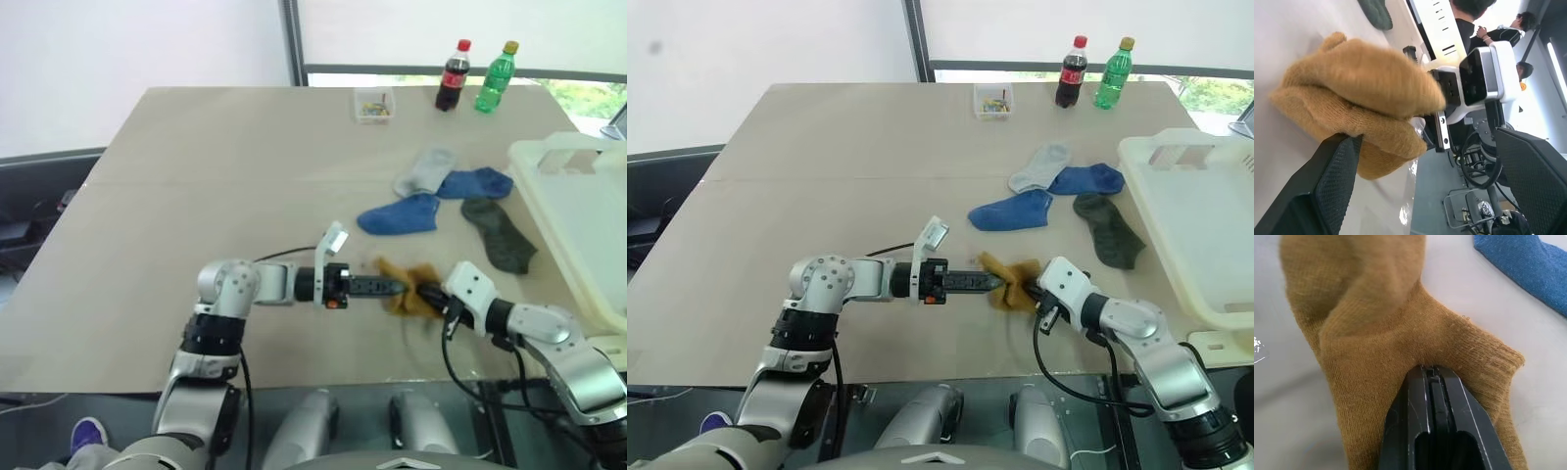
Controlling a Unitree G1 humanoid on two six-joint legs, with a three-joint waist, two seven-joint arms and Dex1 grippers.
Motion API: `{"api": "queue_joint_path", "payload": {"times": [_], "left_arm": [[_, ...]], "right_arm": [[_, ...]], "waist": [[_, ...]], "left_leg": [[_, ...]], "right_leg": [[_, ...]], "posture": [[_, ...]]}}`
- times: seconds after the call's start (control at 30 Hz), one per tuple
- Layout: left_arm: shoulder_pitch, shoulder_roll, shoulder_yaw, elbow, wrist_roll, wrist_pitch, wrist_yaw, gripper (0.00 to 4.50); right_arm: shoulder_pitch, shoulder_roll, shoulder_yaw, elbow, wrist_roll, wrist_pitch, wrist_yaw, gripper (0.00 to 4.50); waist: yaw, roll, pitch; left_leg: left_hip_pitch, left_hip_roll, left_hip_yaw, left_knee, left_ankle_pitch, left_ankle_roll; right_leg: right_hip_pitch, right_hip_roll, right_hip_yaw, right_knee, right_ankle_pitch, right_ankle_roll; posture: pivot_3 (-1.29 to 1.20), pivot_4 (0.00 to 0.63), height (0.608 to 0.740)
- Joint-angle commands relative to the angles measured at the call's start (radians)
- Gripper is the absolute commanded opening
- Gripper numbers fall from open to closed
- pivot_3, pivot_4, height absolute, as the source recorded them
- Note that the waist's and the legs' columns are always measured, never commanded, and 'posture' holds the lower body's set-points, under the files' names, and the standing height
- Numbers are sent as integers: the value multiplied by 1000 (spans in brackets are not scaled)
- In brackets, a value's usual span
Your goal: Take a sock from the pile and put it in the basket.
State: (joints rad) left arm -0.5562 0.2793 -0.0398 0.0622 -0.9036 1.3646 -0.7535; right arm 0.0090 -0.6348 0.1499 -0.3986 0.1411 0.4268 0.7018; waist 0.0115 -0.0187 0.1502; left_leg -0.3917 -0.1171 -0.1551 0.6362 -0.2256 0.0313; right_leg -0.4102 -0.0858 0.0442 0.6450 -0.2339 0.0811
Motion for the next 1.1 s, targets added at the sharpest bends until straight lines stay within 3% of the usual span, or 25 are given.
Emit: {"api": "queue_joint_path", "payload": {"times": [0.03,0.43,0.87,1.1], "left_arm": [[-15,5,-7,4,5,-35,-43,4500],[-33,-69,-30,29,33,-128,-89,4500],[108,73,71,-87,-17,35,-3,4500],[107,14,140,-86,-64,83,58,4500]], "right_arm": [[33,-3,5,5,-5,43,-8,123],[50,2,10,-40,-12,38,-27,123],[59,6,18,-50,-34,34,-44,123],[45,14,34,-35,-46,19,-42,123]], "waist": [[1,0,0],[2,0,0],[2,0,0],[-1,0,0]], "left_leg": [[0,0,0,0,0,0],[-2,-1,-1,0,0,0],[-2,-1,-1,0,0,1],[-2,0,-1,0,0,0]], "right_leg": [[0,0,0,0,0,0],[0,0,-1,0,0,0],[-1,0,-1,0,0,0],[-1,0,-1,0,0,0]], "posture": [[0,150,740],[0,150,740],[0,150,740],[0,150,740]]}}
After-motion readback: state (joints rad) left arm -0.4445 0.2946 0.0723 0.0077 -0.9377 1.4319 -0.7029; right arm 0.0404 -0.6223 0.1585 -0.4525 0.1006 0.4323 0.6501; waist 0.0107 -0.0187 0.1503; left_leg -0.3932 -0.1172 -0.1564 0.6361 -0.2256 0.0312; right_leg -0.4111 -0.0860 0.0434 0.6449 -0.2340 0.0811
